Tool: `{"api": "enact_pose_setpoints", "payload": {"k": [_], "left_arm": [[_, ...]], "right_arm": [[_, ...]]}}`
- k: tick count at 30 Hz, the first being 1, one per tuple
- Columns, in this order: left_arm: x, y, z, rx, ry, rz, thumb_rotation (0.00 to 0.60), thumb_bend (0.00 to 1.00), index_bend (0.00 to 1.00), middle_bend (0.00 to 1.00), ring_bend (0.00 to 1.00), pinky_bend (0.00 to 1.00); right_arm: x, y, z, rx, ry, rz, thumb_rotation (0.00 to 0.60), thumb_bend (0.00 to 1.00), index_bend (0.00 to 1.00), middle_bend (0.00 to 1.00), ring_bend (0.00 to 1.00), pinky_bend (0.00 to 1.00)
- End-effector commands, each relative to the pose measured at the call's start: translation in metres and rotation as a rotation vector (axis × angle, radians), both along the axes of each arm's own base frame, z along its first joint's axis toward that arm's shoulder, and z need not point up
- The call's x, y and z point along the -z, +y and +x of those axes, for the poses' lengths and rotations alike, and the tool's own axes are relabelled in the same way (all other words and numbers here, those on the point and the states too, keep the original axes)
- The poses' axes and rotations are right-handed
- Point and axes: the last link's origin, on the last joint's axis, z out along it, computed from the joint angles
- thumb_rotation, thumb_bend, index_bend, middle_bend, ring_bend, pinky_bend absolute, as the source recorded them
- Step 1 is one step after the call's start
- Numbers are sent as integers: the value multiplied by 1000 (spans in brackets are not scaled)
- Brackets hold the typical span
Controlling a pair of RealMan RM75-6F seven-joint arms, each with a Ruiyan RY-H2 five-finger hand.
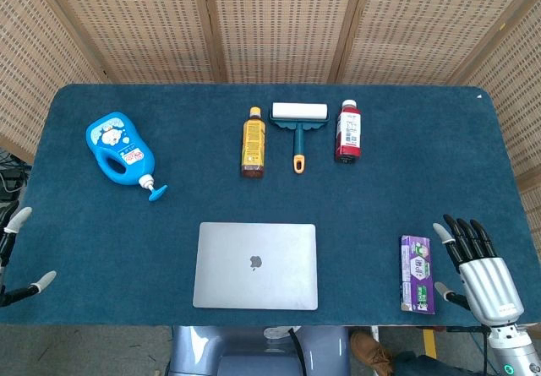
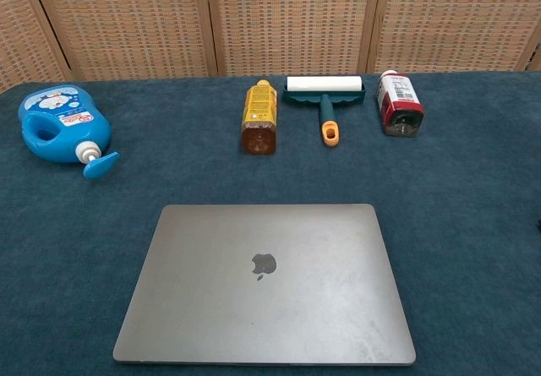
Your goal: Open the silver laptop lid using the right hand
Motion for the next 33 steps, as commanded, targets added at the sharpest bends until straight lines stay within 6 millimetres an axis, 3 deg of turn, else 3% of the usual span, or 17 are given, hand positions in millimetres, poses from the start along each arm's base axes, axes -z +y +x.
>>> {"api": "enact_pose_setpoints", "payload": {"k": [1,9,15,21,33], "left_arm": [[0,0,0,1,2,1,600,0,0,0,0,0],[1,3,1,4,3,10,600,0,0,0,0,0],[7,15,0,-20,15,-3,600,0,0,0,0,0],[15,28,-6,-70,36,-17,600,0,0,0,0,0],[22,41,-12,-116,55,-34,600,0,0,0,0,0]], "right_arm": [[0,0,0,-1,1,2,600,0,0,0,0,0],[16,-10,12,-51,24,130,600,0,0,0,0,0],[50,-39,66,-283,85,379,600,0,4,0,0,0],[90,-54,120,-450,112,518,600,0,39,10,0,0],[167,-52,176,-545,193,725,600,0,58,46,0,0]]}}
